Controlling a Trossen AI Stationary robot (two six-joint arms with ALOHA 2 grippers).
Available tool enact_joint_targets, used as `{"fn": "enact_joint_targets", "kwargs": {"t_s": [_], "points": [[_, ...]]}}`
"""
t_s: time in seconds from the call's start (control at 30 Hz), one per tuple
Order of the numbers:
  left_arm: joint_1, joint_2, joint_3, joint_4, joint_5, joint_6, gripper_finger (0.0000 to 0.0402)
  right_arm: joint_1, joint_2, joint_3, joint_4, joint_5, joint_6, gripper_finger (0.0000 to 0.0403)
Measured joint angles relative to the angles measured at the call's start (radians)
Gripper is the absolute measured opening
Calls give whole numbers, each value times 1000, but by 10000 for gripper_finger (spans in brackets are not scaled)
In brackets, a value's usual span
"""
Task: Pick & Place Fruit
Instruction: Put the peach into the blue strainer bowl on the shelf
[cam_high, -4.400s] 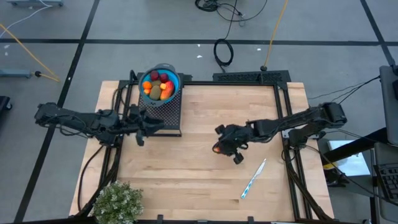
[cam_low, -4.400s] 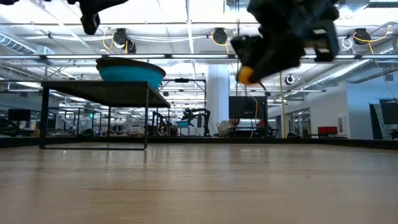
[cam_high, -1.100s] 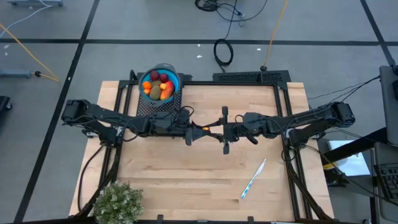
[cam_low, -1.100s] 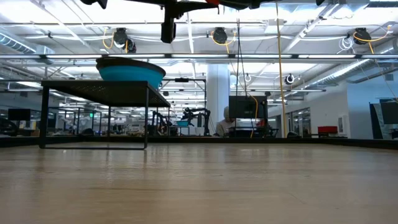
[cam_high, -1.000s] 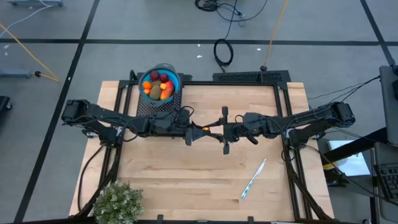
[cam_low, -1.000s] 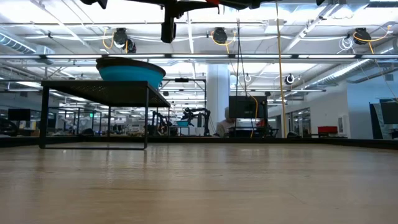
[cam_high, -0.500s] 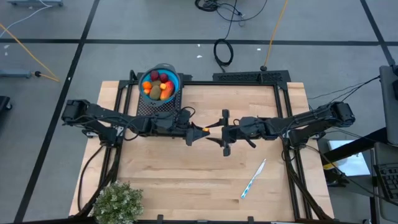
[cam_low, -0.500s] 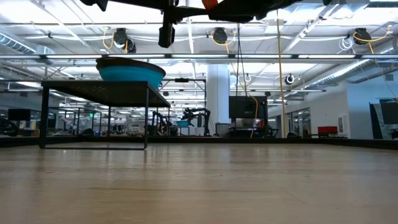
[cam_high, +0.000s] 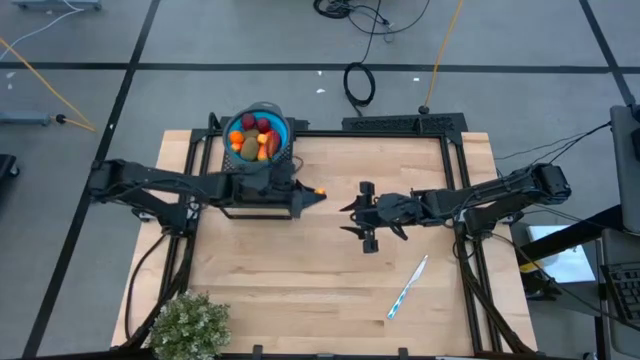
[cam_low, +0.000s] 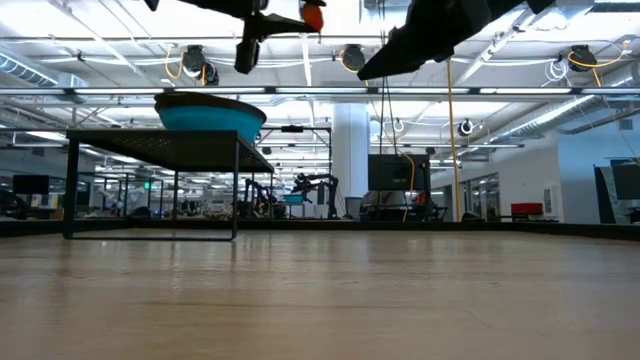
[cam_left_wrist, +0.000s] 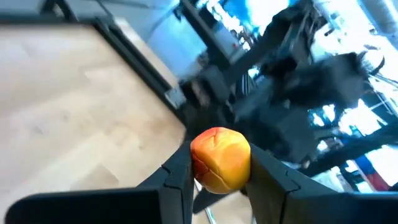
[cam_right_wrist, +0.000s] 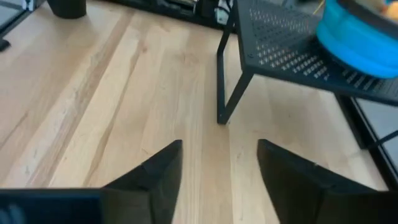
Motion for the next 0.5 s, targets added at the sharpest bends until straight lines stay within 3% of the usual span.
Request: {"fn": "enact_joint_targets", "kwargs": {"t_s": [0.37,0.5], "points": [[174,-210,0,-250,-73,161,104,0,0,0,-6,-4,-1,26],[235,-273,0,-344,-110,250,104,-1,0,0,-6,-3,-1,7]]}}
